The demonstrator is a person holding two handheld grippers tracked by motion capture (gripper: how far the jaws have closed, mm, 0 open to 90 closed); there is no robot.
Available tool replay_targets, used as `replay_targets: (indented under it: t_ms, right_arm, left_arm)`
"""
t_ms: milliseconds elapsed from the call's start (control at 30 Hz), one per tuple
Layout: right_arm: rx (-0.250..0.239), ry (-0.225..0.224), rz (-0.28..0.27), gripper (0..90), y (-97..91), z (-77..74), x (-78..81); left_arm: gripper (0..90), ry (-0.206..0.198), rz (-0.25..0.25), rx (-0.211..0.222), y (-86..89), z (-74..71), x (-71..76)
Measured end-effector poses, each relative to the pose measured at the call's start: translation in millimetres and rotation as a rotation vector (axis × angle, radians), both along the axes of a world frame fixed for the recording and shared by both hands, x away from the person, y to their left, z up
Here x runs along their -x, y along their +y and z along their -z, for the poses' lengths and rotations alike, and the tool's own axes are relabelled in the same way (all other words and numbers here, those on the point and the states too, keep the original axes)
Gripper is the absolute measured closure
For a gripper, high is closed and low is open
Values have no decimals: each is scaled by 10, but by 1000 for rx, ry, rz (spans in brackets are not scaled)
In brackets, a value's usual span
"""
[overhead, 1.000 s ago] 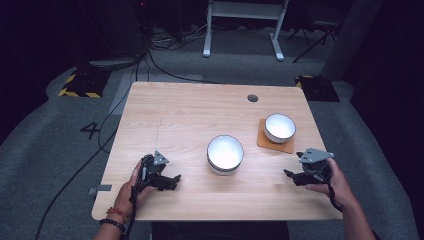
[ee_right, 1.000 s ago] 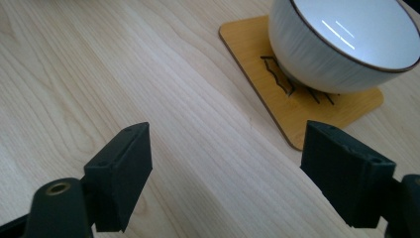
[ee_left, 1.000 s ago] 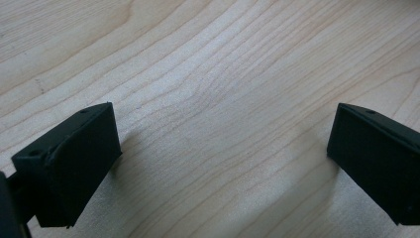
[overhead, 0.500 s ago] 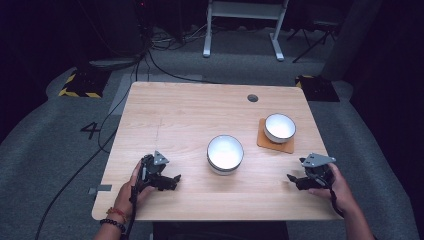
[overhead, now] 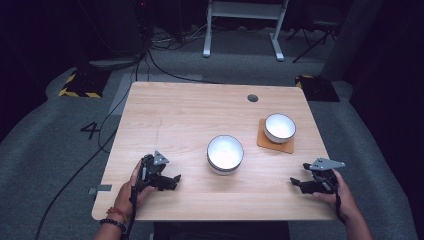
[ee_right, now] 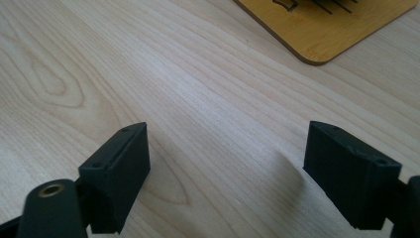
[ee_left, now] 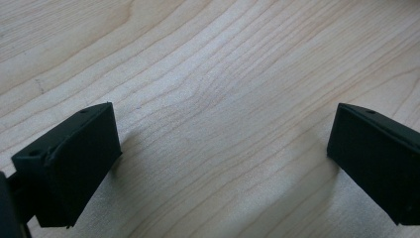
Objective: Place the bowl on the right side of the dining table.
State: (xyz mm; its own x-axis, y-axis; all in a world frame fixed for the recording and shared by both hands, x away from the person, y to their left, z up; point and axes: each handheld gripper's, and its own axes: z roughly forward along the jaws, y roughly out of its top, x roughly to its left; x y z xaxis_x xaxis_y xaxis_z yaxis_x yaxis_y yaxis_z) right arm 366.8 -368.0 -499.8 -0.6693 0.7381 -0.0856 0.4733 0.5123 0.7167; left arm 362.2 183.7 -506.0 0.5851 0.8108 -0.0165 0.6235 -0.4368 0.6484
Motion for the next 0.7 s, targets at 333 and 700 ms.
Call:
replay_targets:
  t_ms: [333, 700]
  right_arm:
    - [-65, 29, 10, 155, -75, 50, -4]
    - [-66, 26, 10, 156, -73, 51, -5]
  left_arm:
    - [0, 1, 3, 0, -2, -2, -1]
    - [0, 3, 2, 0, -2, -2, 0]
